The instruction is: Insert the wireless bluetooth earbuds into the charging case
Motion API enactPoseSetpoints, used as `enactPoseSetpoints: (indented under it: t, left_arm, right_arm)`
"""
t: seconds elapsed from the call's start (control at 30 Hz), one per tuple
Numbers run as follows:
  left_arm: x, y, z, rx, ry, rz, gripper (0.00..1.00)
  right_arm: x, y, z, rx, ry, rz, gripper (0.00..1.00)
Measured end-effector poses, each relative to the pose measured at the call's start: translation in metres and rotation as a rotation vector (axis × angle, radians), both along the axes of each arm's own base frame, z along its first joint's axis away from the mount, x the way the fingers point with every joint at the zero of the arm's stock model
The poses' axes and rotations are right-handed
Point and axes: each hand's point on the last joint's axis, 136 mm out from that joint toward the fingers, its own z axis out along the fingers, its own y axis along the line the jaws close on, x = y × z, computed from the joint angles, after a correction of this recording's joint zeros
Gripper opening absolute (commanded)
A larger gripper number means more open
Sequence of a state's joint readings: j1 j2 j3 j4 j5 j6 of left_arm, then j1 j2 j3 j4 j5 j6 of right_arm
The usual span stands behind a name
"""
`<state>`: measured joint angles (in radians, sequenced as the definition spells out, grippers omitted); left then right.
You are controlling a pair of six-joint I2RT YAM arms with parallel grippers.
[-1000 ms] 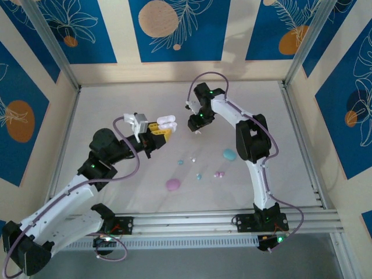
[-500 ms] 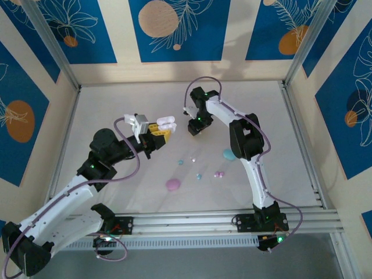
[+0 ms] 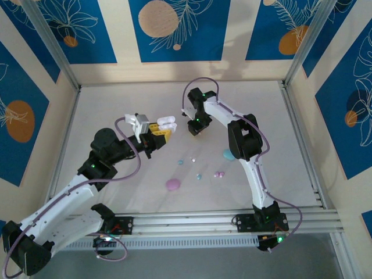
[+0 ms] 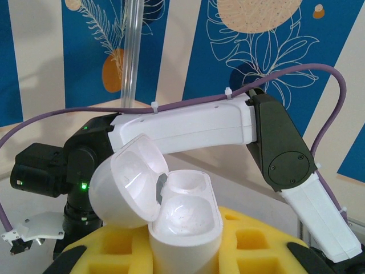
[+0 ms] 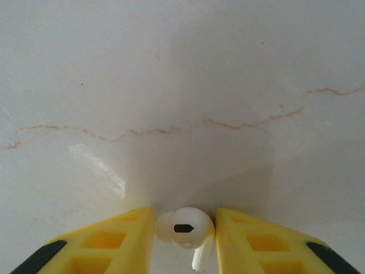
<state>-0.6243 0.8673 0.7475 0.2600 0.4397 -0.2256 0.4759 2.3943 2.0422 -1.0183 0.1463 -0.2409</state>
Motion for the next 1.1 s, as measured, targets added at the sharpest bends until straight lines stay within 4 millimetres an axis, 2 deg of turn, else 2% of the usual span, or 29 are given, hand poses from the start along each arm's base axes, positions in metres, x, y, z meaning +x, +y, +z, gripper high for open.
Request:
enactPoseSetpoints:
  t: [0.2,0.53,0.73,0.9,1.1]
  left_arm:
    - [0.001,0.001,-0.001,0.001,0.008,0.008,0.10]
    - [0.010,-0.004,-0.008,-0.008,0.049,0.013,0.11]
    - [0.019,-0.011,-0.015,-0.010,0.080,0.013,0.10]
    - [0.021,-0.013,-0.016,-0.015,0.088,0.012,0.11]
    - [0.021,-0.013,-0.015,-0.025,0.093,0.012,0.11]
  right_arm:
    - [-0.003,-0.005,0.000,0.007,0.016,-0.098,0.31]
    - [-0.071,-0.044,0.005,-0.058,0.126,-0.306,0.31]
    - [-0.100,-0.062,0.011,-0.100,0.147,-0.460,0.32]
    - [-0.109,-0.066,0.004,-0.123,0.163,-0.511,0.34]
    - [-0.109,-0.066,0.004,-0.122,0.163,-0.523,0.35]
